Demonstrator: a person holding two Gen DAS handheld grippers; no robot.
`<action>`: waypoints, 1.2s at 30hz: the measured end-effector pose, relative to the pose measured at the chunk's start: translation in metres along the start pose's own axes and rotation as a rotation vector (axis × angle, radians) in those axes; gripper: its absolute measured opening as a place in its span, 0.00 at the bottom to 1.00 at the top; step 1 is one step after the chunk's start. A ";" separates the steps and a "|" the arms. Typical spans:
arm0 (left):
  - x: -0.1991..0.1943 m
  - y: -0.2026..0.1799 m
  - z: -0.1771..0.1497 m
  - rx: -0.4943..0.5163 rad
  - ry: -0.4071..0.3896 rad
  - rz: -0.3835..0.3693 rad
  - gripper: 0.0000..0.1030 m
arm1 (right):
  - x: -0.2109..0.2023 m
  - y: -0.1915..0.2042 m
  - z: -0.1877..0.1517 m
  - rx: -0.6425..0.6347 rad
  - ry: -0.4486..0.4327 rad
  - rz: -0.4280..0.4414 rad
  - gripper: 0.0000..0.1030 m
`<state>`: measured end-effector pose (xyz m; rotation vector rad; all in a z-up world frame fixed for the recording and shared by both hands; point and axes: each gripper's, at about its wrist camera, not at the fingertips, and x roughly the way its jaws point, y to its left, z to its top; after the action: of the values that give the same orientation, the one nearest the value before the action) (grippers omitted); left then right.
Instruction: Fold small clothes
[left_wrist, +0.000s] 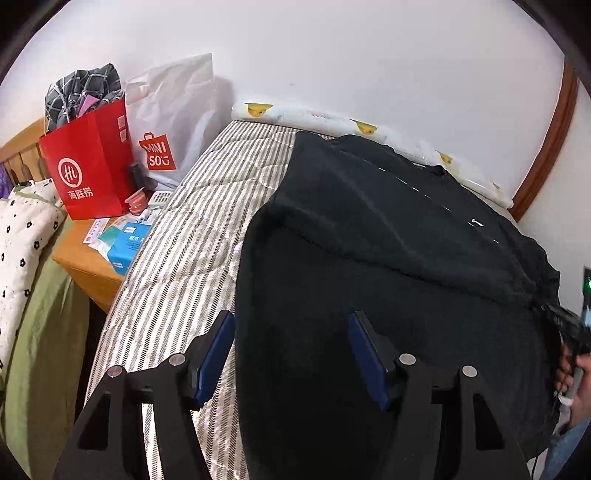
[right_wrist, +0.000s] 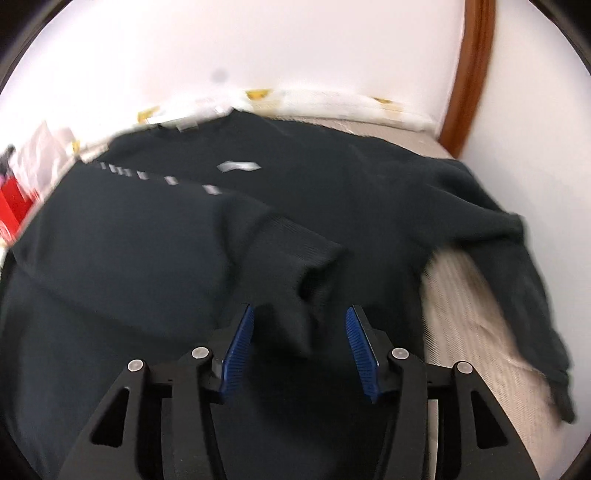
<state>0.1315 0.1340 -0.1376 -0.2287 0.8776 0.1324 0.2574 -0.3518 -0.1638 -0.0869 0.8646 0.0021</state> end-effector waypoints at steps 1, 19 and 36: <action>0.001 -0.001 0.000 0.005 -0.001 0.004 0.61 | -0.010 -0.012 -0.008 0.007 -0.019 -0.013 0.50; 0.006 -0.068 0.008 0.005 0.022 -0.023 0.61 | -0.003 -0.208 -0.073 0.193 0.022 -0.353 0.78; -0.014 -0.100 0.029 0.070 -0.021 -0.019 0.61 | -0.066 -0.212 0.033 0.236 -0.271 -0.263 0.09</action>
<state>0.1650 0.0440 -0.0942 -0.1706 0.8578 0.0858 0.2479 -0.5587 -0.0765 0.0214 0.5725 -0.3269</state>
